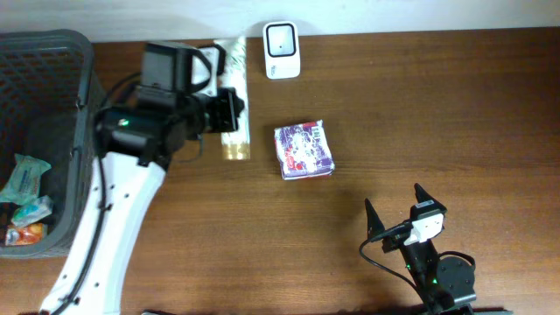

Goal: Scan the item barcode
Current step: 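Place the Pantene tube left of the purple package, release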

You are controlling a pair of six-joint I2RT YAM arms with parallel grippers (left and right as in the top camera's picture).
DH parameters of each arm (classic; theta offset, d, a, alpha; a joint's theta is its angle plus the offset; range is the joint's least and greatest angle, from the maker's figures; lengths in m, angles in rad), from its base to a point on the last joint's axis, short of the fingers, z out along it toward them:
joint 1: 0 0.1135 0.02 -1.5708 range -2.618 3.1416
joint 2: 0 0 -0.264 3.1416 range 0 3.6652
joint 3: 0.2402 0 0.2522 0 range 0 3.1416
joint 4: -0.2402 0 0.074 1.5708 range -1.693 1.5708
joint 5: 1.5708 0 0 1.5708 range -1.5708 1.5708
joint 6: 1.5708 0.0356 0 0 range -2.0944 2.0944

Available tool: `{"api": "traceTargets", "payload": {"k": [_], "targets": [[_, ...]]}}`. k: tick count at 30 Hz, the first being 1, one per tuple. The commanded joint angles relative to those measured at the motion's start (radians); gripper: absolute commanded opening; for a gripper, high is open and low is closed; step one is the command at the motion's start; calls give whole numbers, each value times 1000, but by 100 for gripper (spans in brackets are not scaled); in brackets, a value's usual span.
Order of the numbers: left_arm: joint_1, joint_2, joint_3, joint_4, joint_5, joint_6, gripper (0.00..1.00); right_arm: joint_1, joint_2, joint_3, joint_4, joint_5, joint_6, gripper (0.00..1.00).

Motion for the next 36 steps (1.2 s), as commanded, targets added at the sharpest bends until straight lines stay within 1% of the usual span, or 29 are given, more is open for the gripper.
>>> {"api": "traceTargets", "payload": {"k": [1,8,10,15,16,18,19,21,23,24,25,27,28,30,31,34,35,36], "targets": [[-28,48,13,-53,-156,43,0,-8,-6,-5,-4,-11,0,99],[-45,181,11,-183,-157,55,0,-8,-6,-5,-4,-11,1,99],[-53,217,11,-178,-156,76,0,-8,-6,-5,-4,-11,1,99],[-54,296,-24,-169,-156,75,0,-8,-6,-5,-4,-11,1,99],[-56,314,-33,-164,-151,64,0,-8,-6,-5,-4,-11,1,99],[-66,366,-38,-161,-146,6,0,-8,-6,-5,-4,-11,1,99],[-74,396,-38,-141,-146,-34,0,-8,-6,-5,-4,-12,1,99],[-93,443,-38,-83,-145,-77,0,-8,-6,-5,-4,-11,1,99],[-116,487,-38,-26,-146,-77,0,-8,-6,-5,-4,-11,1,99],[-126,508,-38,-4,-151,-98,0,-8,-6,-5,-4,-11,1,99],[-137,534,-38,7,-166,-168,0,-8,-6,-5,-4,-12,1,99],[-151,566,-38,21,-164,-207,0,-8,-6,-5,-4,-11,1,99],[-160,577,-38,24,-164,-206,4,-8,-6,-5,-4,-11,1,99],[-185,588,-38,24,-160,-204,4,-8,-6,-5,-4,-11,1,99],[-202,588,-37,30,-156,-185,5,-8,-6,-5,-4,-11,1,99],[-254,588,-27,62,-157,-80,23,-8,-6,-5,-4,-11,1,99],[-257,588,-15,62,-157,-60,26,-8,-6,-5,-4,-11,1,99],[-259,587,3,58,-157,-46,32,-8,-6,-5,-4,-12,1,99]]}}
